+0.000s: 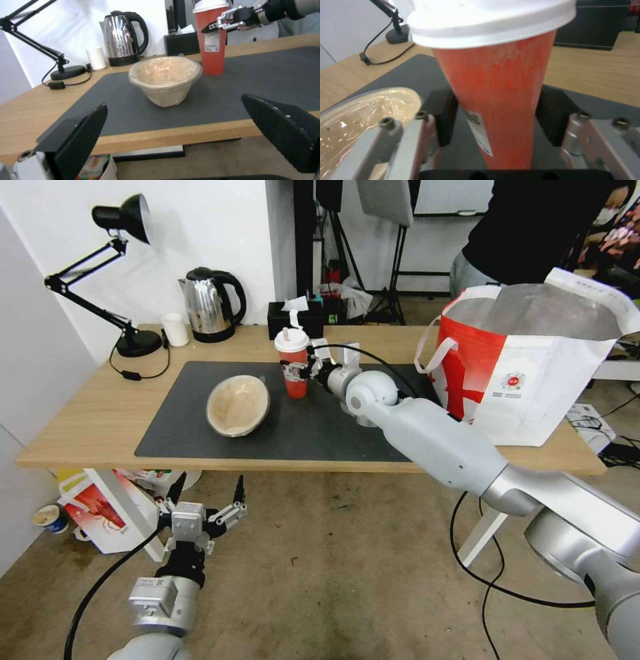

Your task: Pick up the trash from the table and place it into the takeout bag.

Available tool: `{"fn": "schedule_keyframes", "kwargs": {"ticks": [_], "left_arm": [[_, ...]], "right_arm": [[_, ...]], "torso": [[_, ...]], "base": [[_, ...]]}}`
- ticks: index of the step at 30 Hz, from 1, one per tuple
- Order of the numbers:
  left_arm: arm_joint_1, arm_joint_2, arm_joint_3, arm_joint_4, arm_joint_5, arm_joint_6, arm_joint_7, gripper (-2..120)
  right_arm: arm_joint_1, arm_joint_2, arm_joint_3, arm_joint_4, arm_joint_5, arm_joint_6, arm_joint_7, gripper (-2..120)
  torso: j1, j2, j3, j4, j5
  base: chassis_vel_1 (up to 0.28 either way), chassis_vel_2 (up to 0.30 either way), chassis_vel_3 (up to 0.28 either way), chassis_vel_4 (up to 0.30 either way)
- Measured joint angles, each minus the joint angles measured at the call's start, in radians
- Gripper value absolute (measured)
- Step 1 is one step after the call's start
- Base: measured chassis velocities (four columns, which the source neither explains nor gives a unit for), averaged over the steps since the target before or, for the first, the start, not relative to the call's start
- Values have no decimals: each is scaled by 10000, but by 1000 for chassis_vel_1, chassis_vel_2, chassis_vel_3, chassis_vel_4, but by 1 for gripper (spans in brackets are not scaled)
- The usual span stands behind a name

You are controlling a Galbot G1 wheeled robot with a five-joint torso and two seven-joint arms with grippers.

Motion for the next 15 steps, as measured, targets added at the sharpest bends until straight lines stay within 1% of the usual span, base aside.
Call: {"fn": "schedule_keyframes", "kwargs": {"ticks": [4, 5, 8, 10, 12, 13, 15], "left_arm": [[0, 0, 0, 0, 0, 0, 0, 100], [0, 0, 0, 0, 0, 0, 0, 100], [0, 0, 0, 0, 0, 0, 0, 100], [-1, 0, 0, 0, 0, 0, 0, 100], [0, 0, 0, 0, 0, 0, 0, 100], [0, 0, 0, 0, 0, 0, 0, 100], [0, 0, 1, 0, 0, 0, 0, 100]], "right_arm": [[-129, -81, 24, 127, 20, 82, 38, 38], [-129, -81, 24, 127, 20, 82, 38, 38], [-129, -289, 53, 426, 171, 65, 142, 27], [-114, -329, 73, 496, 210, 66, 173, 26], [3, -489, 179, 751, 301, 83, 230, 21], [3, -489, 179, 751, 301, 83, 230, 21], [311, -757, 302, 1168, 475, 77, 263, 14]], "torso": [[-1, 0, 0, 2, 0], [-1, 0, 0, 2, 0], [0, 0, 1, 3, 0], [0, -1, 2, 3, 0], [0, 0, 1, 3, 0], [0, 0, 1, 3, 0], [1, -1, 1, 2, 1]], "base": [[0, 0, 0, 0], [0, 0, 0, 0], [0, 0, 0, 0], [0, 0, 0, 0], [0, 0, 0, 0], [0, 0, 0, 0], [0, 0, 0, 0]]}}
